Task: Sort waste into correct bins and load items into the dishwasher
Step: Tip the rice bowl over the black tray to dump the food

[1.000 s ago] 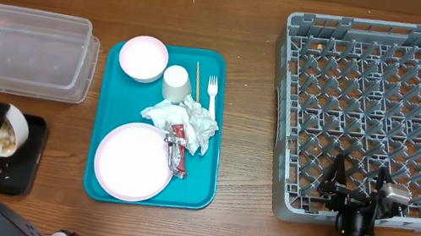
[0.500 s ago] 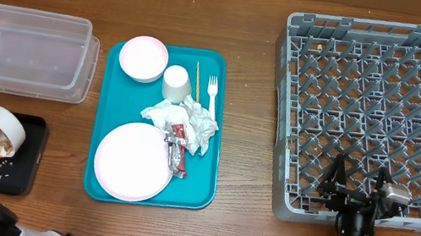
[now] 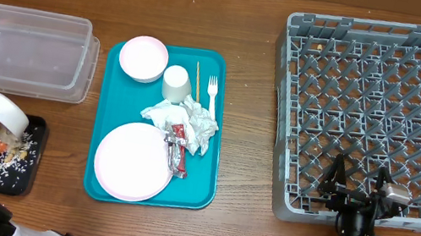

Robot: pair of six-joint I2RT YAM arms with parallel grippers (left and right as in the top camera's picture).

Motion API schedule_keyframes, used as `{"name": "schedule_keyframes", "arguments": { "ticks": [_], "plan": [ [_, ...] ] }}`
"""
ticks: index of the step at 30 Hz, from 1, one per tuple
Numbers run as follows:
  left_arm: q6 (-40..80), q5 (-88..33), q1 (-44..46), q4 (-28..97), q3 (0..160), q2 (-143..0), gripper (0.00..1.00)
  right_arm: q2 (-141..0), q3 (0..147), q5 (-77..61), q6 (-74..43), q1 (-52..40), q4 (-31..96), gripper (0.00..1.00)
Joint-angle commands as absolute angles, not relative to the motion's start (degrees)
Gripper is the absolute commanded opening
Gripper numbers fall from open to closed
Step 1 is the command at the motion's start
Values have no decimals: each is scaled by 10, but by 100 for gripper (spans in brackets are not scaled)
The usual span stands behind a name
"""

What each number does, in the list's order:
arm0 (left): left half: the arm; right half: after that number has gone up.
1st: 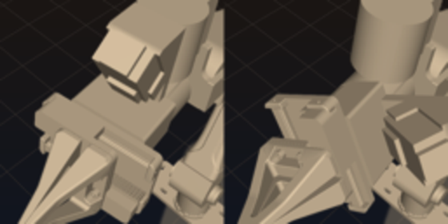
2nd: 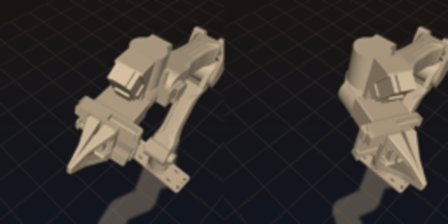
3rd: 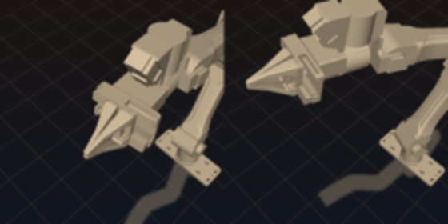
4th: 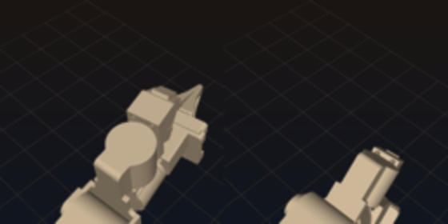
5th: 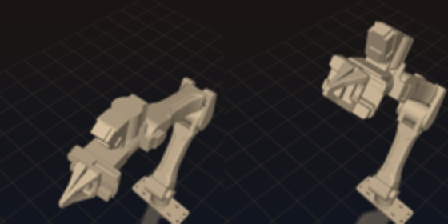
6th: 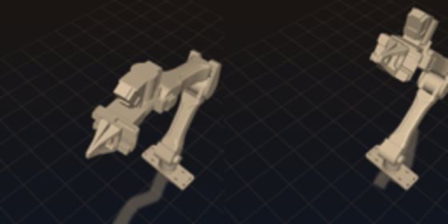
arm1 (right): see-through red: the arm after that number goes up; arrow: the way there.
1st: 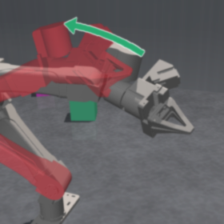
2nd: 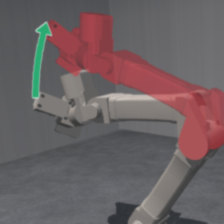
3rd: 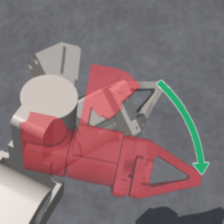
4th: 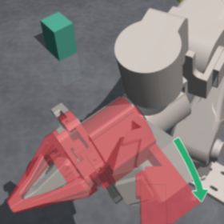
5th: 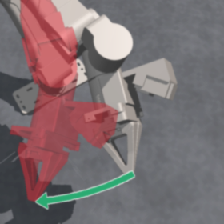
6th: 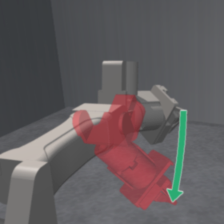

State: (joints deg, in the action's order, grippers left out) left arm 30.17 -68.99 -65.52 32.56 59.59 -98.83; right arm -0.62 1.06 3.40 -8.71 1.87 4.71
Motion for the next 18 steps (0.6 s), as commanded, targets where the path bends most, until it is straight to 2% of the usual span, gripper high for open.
{"name": "schedule_keyframes", "arguments": {
  "ticks": [1,18],
  "plan": [
    [321,-749,-657,325,596,-995,4,-2,5,38,-83,19,44,100],
    [378,-783,-714,343,596,-995,4,-2,5,38,-83,19,44,100]
  ]
}}
